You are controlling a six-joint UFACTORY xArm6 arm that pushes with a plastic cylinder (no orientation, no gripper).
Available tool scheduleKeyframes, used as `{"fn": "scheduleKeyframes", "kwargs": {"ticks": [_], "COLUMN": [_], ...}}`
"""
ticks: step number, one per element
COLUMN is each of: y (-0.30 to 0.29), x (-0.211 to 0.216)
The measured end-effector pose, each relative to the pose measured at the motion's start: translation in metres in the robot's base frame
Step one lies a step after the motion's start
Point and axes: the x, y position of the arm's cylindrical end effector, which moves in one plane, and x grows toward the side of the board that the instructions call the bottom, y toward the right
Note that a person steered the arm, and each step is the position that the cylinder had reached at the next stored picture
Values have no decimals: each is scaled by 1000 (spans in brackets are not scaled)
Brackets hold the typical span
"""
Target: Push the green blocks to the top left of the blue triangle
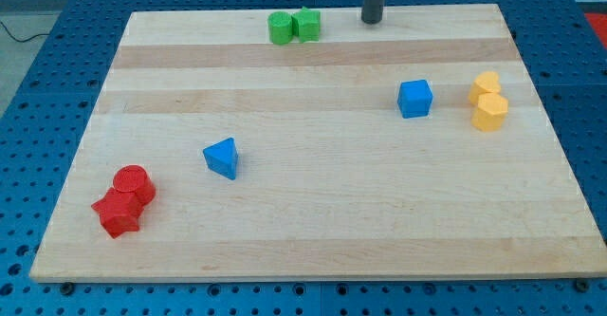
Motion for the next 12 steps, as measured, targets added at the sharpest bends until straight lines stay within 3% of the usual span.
{"fn": "scheduleKeyframes", "kwargs": {"ticks": [4,5,6,8,9,10,12], "y": [-248,-275,-248,-107,-63,-60,-108], "x": [30,33,21,-5,13,39,34]}}
